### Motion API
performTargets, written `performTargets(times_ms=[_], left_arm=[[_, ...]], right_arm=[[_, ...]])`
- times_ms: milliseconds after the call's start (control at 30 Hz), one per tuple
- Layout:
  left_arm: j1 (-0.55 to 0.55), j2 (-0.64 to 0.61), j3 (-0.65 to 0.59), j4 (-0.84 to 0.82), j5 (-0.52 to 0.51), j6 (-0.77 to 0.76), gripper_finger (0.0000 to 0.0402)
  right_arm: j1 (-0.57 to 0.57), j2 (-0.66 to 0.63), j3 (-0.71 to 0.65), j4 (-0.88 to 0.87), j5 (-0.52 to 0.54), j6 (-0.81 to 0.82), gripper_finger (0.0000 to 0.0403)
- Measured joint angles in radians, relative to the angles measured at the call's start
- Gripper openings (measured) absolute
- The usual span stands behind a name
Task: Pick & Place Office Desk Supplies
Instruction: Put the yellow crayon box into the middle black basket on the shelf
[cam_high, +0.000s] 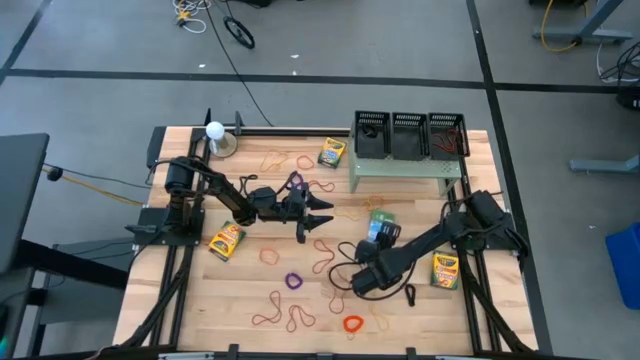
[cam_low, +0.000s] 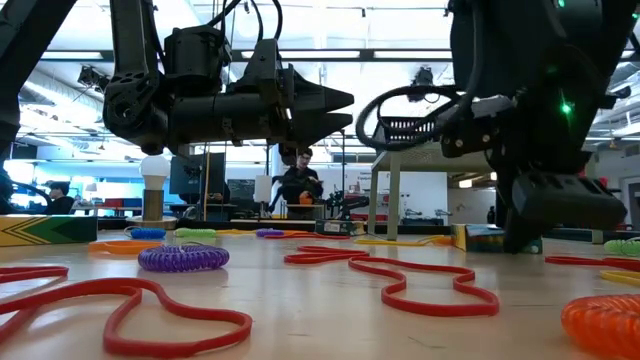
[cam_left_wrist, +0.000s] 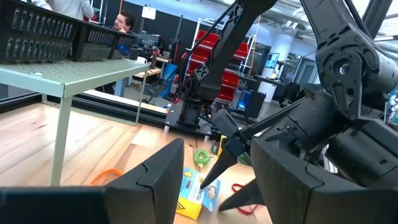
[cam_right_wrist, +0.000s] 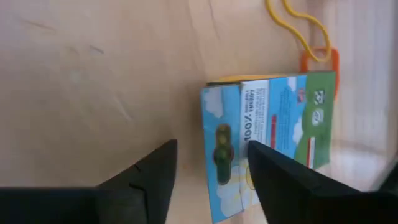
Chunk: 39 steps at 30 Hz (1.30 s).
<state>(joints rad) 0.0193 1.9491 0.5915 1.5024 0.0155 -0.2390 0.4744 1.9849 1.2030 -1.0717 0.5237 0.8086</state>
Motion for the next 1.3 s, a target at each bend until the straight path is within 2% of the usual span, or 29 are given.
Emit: performTargets(times_ms=[100, 300, 333, 500, 633, 867, 1067, 1300], left_arm=[[0.0, 0.0, 0.0, 0.0, 0.0, 0.0, 0.0195], [0.0, 0.0, 0.0, 0.0, 0.0, 0.0, 0.0195], [0.0, 0.0, 0.0, 0.0, 0.0, 0.0, 0.0195], [0.0, 0.0, 0.0, 0.0, 0.0, 0.0, 0.0195], [0.0, 0.0, 0.0, 0.0, 0.0, 0.0, 0.0195], [0.0, 0.0, 0.0, 0.0, 0.0, 0.0, 0.0195], [0.0, 0.0, 0.0, 0.0, 0.0, 0.0, 0.0195], [0.0, 0.0, 0.0, 0.0, 0.0, 0.0, 0.0195]], right_arm=[[0.005, 0.0, 0.0, -0.017, 0.018, 0.016, 0.0149], [0.007, -0.003, 0.016, -0.047, 0.025, 0.014, 0.0026], [0.007, -0.003, 0.026, -0.063, 0.024, 0.014, 0.0015], [0.007, -0.003, 0.119, -0.206, -0.011, 0.006, 0.0021], [0.007, -0.003, 0.207, -0.298, -0.033, -0.019, 0.0007], [-0.014, -0.013, 0.316, -0.304, -0.124, -0.122, 0.0007], [-0.052, -0.138, 0.318, -0.251, -0.159, -0.115, 0.0006], [-0.161, -0.3, 0.156, -0.056, -0.32, -0.138, 0.0005]])
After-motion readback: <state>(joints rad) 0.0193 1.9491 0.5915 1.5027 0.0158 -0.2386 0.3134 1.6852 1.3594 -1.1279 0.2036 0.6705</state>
